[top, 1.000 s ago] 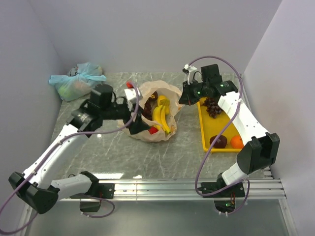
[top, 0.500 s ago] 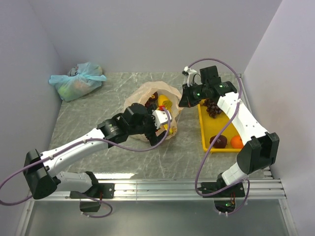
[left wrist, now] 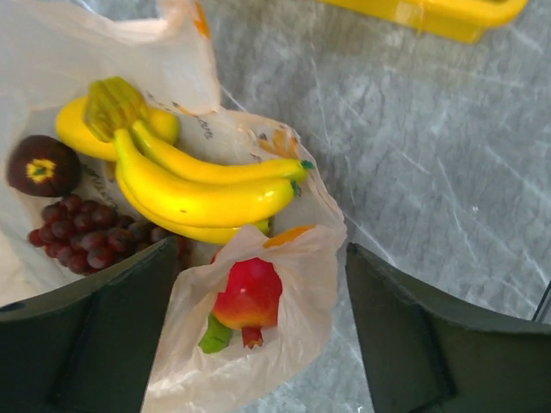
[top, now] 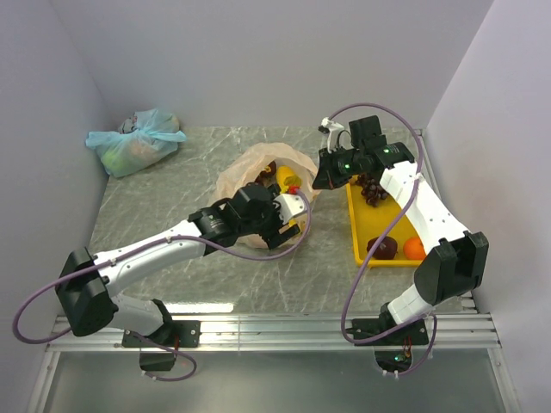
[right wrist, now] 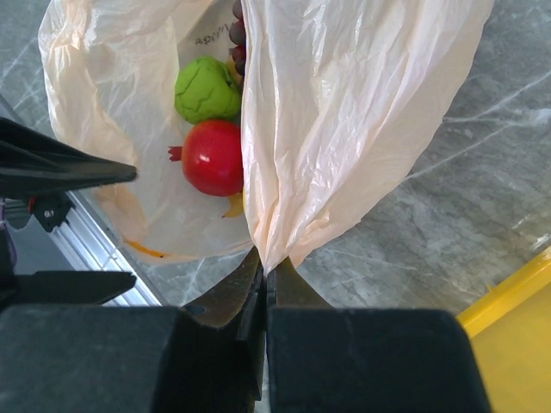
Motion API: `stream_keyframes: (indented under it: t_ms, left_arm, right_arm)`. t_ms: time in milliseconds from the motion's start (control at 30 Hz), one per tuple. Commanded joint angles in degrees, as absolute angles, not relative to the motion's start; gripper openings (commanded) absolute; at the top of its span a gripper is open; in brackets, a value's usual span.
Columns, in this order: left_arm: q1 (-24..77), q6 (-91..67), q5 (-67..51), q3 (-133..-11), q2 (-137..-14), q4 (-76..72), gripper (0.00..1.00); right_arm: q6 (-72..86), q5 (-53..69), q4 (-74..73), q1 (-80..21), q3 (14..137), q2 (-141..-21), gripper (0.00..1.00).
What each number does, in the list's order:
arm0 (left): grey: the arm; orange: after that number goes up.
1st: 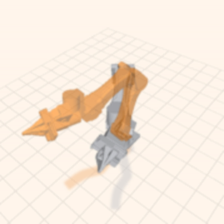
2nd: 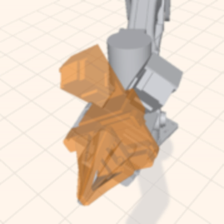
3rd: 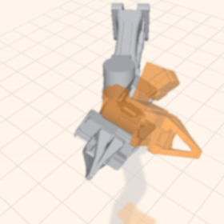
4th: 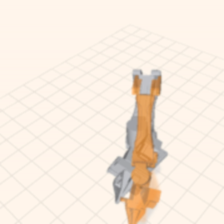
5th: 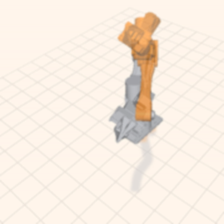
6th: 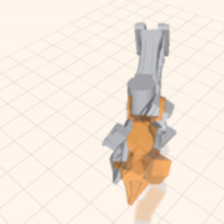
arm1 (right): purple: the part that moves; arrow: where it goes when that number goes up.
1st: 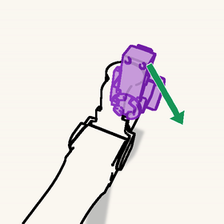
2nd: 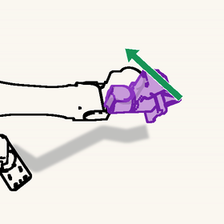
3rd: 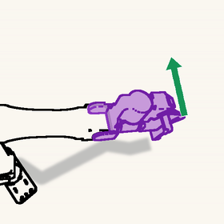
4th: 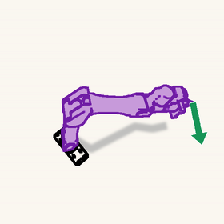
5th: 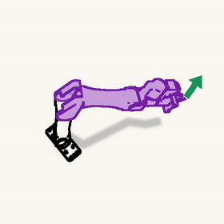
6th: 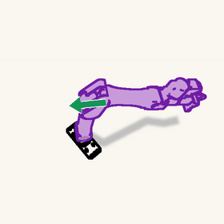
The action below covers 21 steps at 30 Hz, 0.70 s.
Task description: Place the fake fruits into the plastic bag and tie a complex knot
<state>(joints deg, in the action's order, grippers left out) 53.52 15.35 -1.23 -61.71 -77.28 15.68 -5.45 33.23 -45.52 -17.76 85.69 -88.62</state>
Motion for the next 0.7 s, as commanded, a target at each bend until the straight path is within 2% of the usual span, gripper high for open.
stream_keyframes:
  t_ms: [0,67,100,133,167,200,267,567,667]
  left_arm:
    - [53.9,14.9,-3.7,-63.2,-78.3,17.6,0.82]
    - [53.9,14.5,-4.7,-63.5,-79.0,18.5,0.67]
    - [53.9,13.5,-4.3,-63.6,-79.0,18.6,0.51]
    - [53.7,13.1,-4.2,-63.7,-78.8,18.8,0.4]
    - [53.6,12.9,-4.0,-64.2,-78.5,18.8,0.18]
    - [53.1,11.5,-2.9,-64.4,-77.5,18.8,0.0]
    - [50.8,9.9,-6.0,-65.9,-76.0,19.1,0.0]
    - [29.4,1.0,-26.8,-70.5,-61.4,15.8,0.0]
    - [23.7,-4.0,-29.0,-72.8,-58.2,14.5,0.0]
  right_arm:
    - [-5.6,34.7,-46.1,-18.1,85.9,-86.6,0.0]
    - [-5.5,34.8,-46.4,-18.0,86.3,-86.6,0.0]
    - [-5.5,35.2,-46.7,-17.8,86.6,-86.4,0.0]
    - [-5.5,35.4,-46.8,-17.7,87.2,-86.3,0.0]
    - [-5.3,35.6,-47.3,-17.6,87.5,-86.1,0.0]
    - [-5.2,35.9,-47.5,-17.3,88.0,-86.1,0.0]
    - [-5.0,35.9,-48.5,-16.7,89.6,-85.8,0.0]
    - [-4.8,32.4,-55.4,-12.9,98.9,-84.7,0.0]
    - [-3.0,32.7,-57.3,-11.5,102.6,-82.6,0.0]
